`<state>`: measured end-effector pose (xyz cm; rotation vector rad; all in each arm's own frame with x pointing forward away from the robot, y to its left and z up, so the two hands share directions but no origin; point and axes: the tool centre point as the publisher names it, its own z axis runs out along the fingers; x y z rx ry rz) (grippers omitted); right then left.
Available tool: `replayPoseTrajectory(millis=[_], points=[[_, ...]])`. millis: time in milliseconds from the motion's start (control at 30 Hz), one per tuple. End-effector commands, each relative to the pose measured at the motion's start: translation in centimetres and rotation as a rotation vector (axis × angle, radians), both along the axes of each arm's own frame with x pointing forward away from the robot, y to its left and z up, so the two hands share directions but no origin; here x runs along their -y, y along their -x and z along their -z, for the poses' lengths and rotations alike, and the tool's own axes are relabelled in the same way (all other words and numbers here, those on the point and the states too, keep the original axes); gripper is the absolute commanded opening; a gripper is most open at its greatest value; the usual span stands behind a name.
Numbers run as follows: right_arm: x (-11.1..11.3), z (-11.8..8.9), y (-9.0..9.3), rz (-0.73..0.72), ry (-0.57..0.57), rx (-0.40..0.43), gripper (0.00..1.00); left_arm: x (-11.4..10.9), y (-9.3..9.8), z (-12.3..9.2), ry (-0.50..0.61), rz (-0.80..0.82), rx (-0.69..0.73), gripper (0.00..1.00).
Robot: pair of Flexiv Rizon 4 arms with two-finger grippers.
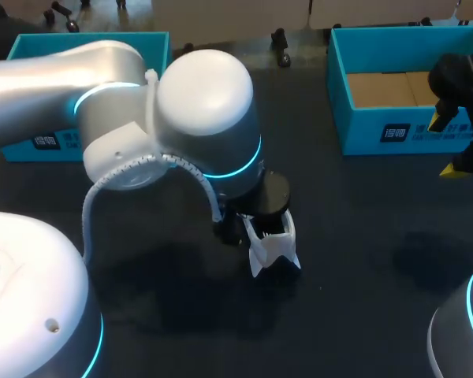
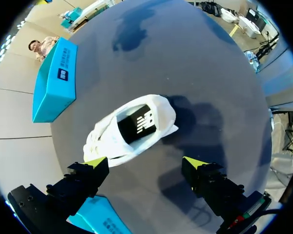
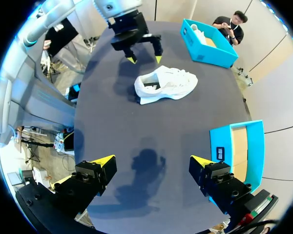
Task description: Take the shoe out of the shoebox, open the shoe tongue, remove and reinsert the insole, then place the shoe into the shoebox
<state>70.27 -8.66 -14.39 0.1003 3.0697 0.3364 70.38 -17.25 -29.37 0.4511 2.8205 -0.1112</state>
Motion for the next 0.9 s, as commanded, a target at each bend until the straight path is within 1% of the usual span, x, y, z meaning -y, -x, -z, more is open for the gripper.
replayPoseTrajectory(millis=[33, 367, 400, 467, 500, 533, 600, 633, 733, 767, 900], points=[[-0.1, 0.0, -0.2, 0.0, 0.002, -0.003, 1.0, -0.4, 0.1, 0.1, 0.007, 0.002, 0.002, 1.0], [-0.1, 0.0, -0.2, 0.0, 0.002, -0.003, 1.0, -0.4, 0.1, 0.1, 0.007, 0.002, 0.002, 1.0], [-0.1, 0.0, -0.2, 0.0, 0.002, -0.003, 1.0, -0.5, 0.0, 0.1, 0.027, -0.049, 0.004, 1.0], [-0.1, 0.0, -0.2, 0.0, 0.002, -0.003, 1.0, -0.5, 0.0, 0.2, 0.024, -0.082, 0.01, 1.0], [-0.1, 0.0, -0.2, 0.0, 0.002, -0.003, 1.0, -0.5, 0.1, 0.3, 0.042, -0.129, -0.022, 1.0], [-0.1, 0.0, -0.2, 0.0, 0.002, -0.003, 1.0, -0.5, 0.1, 0.3, 0.047, -0.132, -0.019, 1.0], [-0.1, 0.0, -0.2, 0.0, 0.002, -0.003, 1.0, -0.4, 0.2, 0.3, 0.064, -0.196, -0.052, 1.0], [-0.1, 0.0, -0.2, 0.0, 0.002, -0.003, 1.0, -0.3, 0.3, 0.2, 0.073, -0.191, -0.055, 1.0], [-0.1, 0.0, -0.2, 0.0, 0.002, -0.003, 1.0, 0.0, 0.7, 0.3, 0.074, -0.244, -0.083, 1.0], [-0.1, 0.0, -0.2, 0.0, 0.002, -0.003, 1.0, 0.2, 0.7, 0.5, 0.072, -0.275, -0.086, 1.0], [-0.1, 0.0, -0.2, 0.0, 0.002, -0.003, 1.0, 1.4, 1.1, 1.3, 0.075, -0.288, -0.118, 1.0]])
